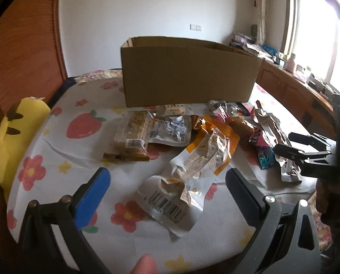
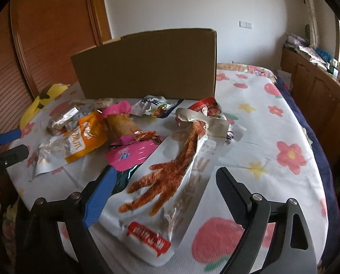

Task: Organize snacks
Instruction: 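Lower the left gripper onto the orange-and-white bag while the right gripper approaches the chicken-feet pouch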

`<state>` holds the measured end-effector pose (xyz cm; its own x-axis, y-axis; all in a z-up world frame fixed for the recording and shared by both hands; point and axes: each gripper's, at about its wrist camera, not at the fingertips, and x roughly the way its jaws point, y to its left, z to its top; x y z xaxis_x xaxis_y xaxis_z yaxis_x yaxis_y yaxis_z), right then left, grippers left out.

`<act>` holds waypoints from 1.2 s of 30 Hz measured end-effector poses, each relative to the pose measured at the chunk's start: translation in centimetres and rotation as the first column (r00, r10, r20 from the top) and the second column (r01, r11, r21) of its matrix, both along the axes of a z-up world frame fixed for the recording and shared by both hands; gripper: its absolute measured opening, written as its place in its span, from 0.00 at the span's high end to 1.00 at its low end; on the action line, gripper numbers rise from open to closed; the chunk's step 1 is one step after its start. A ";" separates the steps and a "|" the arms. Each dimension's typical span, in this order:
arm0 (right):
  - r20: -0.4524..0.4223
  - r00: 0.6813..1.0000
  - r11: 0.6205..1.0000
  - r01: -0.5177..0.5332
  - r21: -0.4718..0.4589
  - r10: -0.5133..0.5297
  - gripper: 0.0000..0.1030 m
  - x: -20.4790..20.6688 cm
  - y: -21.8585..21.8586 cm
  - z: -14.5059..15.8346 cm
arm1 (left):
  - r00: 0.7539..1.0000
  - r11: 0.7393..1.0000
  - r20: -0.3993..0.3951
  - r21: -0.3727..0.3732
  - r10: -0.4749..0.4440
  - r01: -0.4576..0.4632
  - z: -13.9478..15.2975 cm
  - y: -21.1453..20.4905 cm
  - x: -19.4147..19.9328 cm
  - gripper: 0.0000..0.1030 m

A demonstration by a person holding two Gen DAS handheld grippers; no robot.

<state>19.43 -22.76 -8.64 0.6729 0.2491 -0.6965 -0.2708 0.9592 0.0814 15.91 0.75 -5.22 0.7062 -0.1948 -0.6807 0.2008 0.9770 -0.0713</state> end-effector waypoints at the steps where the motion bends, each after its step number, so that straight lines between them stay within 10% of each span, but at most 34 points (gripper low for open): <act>1: -0.008 1.000 1.000 -0.001 -0.002 0.001 0.13 0.2 0.0 -0.2 | 1.000 1.000 -0.011 0.008 -0.013 0.013 -0.2 -0.2 0.4 0.01; 14: -0.057 0.998 0.999 -0.011 -0.031 0.009 0.15 1.3 0.2 -0.6 | 0.983 0.977 -0.103 0.133 -0.151 0.164 -0.7 -2.7 3.9 0.02; 36: -0.031 0.999 0.999 -0.013 -0.045 0.012 0.15 1.0 0.5 -0.6 | 0.921 0.937 -0.274 0.134 -0.277 0.322 -3.4 -5.9 7.1 0.05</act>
